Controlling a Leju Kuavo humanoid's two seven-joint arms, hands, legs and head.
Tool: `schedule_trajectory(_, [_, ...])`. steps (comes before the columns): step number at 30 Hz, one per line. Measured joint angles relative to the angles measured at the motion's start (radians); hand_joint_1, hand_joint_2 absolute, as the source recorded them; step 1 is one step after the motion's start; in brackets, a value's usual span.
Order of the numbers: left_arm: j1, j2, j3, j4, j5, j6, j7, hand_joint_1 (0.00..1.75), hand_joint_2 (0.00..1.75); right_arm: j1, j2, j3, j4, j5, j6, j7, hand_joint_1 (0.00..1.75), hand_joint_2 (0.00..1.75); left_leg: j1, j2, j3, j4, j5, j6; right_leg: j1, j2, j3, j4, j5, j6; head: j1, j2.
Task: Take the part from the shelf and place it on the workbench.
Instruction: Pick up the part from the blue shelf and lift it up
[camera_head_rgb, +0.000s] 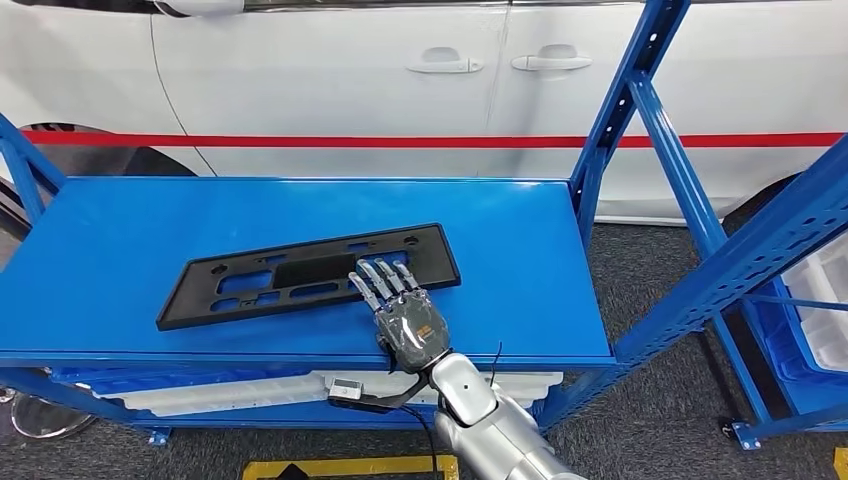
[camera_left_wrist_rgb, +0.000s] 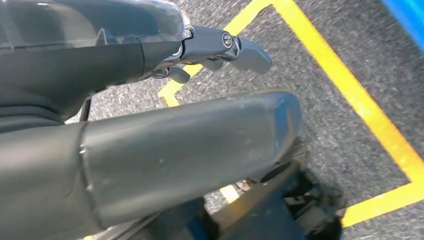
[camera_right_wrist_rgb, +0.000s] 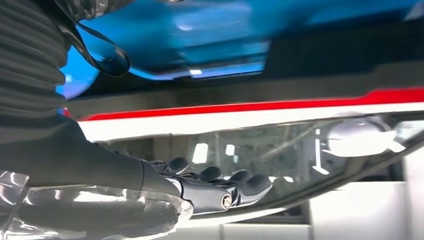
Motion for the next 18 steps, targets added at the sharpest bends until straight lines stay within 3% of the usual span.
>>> schedule_trajectory(2, [0.0,0.0,0.0,0.0,0.0,0.0,-0.001,0.0,0.0,-0.001,0.0,0.0,-0.001,0.006,0.0,0.006,0.0,1.75,0.004,0.002,0.004,-0.011,0.007,0.013,-0.002,-0.001,-0.009,0.023,-0.02,0.011,0.0,0.0])
schedule_trajectory(5, [-0.002,0.0,-0.001,0.0,0.001,0.0,-0.001,0.0,0.0,0.001,-0.003,-0.001,-0.001,0.009,0.0,0.012,0.0,1.75,0.006,0.004,0.006,-0.017,0.01,0.025,-0.007,-0.001,-0.084,0.185,-0.105,0.022,0.0,0.0])
schedule_trajectory(6, [-0.001,0.0,-0.001,0.0,0.001,0.0,-0.001,0.0,0.0,0.002,-0.004,-0.001,-0.001,0.009,0.0,0.013,0.0,1.75,0.005,0.005,0.006,-0.017,0.01,0.026,-0.009,-0.001,-0.112,0.24,-0.123,0.024,0.0,0.0])
schedule_trajectory(7, [-0.001,0.0,-0.001,0.0,0.001,-0.001,-0.001,0.0,0.0,0.004,-0.006,-0.001,0.0,0.009,0.0,0.013,0.0,1.75,0.005,0.005,0.006,-0.016,0.009,0.026,-0.011,-0.001,-0.127,0.267,-0.123,0.026,0.0,0.0])
schedule_trajectory(8, [0.0,0.0,-0.001,0.0,0.001,-0.001,-0.001,0.0,0.0,0.004,-0.007,-0.001,0.0,0.009,0.0,0.013,0.0,1.75,0.005,0.004,0.007,-0.016,0.008,0.025,-0.012,-0.002,-0.125,0.259,-0.105,0.026,0.0,0.0])
schedule_trajectory(9, [0.0,-0.001,-0.001,0.0,0.001,-0.001,-0.001,0.0,0.0,0.004,-0.008,-0.001,0.0,0.009,0.0,0.013,0.0,1.75,0.006,0.004,0.009,-0.015,0.007,0.024,-0.013,-0.002,-0.103,0.211,-0.071,0.025,0.0,0.0])
schedule_trajectory(10, [0.0,-0.002,-0.002,0.0,0.001,-0.002,-0.002,0.0,0.0,0.003,-0.008,-0.001,-0.001,0.009,0.0,0.013,0.0,1.75,0.006,0.003,0.011,-0.015,0.005,0.021,-0.013,-0.002,-0.07,0.14,-0.034,0.021,0.0,0.0])
schedule_trajectory(12, [-0.001,-0.003,-0.005,0.0,0.002,-0.001,-0.002,0.0,0.0,0.002,-0.009,-0.001,-0.002,0.009,0.0,0.013,0.0,1.75,0.002,0.002,0.012,-0.013,0.001,0.013,-0.009,-0.002,-0.015,0.024,0.008,0.012,0.0,0.0])
schedule_trajectory(16, [-0.002,-0.004,-0.008,0.0,0.005,-0.002,-0.003,0.0,0.0,0.001,-0.008,-0.002,-0.009,0.009,0.0,0.007,0.0,1.75,0.002,0.002,0.012,-0.012,-0.004,-0.012,-0.006,0.001,-0.001,-0.01,0.01,-0.004,0.0,0.0])
schedule_trajectory(18, [-0.003,-0.004,-0.009,0.0,0.009,-0.007,-0.007,0.0,0.0,0.0,-0.004,-0.002,-0.014,0.009,0.0,0.004,0.0,1.75,0.004,0.002,-0.007,0.035,-0.037,-0.02,-0.012,-0.001,0.005,-0.02,0.014,-0.016,0.0,0.0])
